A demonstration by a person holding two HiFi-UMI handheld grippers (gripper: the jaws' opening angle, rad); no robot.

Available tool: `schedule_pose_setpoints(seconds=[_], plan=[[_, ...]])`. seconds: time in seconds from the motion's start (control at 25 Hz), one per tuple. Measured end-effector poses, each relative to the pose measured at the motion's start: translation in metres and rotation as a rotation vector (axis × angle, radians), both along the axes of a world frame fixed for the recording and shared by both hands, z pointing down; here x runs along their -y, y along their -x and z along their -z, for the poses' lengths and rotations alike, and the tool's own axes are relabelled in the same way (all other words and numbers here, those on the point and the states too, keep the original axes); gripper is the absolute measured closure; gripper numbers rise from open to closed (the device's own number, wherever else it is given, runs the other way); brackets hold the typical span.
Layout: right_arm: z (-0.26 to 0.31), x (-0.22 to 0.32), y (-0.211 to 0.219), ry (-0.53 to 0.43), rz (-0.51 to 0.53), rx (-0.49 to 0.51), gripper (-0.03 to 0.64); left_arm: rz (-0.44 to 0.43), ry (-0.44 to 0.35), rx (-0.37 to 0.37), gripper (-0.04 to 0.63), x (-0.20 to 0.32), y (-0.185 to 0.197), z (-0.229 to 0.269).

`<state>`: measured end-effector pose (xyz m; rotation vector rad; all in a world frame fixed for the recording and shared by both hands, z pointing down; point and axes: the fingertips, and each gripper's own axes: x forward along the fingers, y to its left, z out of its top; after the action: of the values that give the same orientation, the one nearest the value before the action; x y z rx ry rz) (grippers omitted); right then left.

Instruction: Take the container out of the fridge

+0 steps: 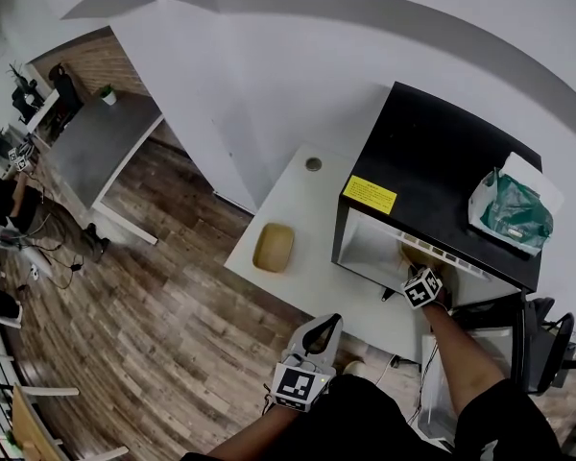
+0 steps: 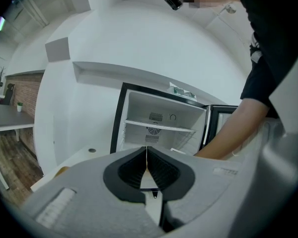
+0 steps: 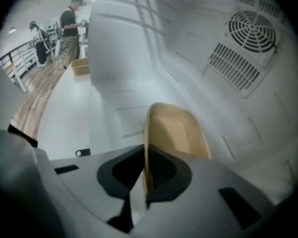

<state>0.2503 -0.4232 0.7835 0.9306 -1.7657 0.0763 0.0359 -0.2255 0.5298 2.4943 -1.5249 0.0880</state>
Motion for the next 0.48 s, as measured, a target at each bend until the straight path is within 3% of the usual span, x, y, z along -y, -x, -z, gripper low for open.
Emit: schedule_pose_setpoints(seconds=[0.36,0.48], plan=[[0.033,-0.017,0.021,-0.06,0.037,0.054,0.601,-0.008,-0.017,-0.015,0.578,-0.013,0.002,0.003],[0.046,-0.028,0.023,-0.072,-0.026,0.149,0.601,-0.026,-0.035,-0.025,0.578,-0.016,-0.002,0.009]])
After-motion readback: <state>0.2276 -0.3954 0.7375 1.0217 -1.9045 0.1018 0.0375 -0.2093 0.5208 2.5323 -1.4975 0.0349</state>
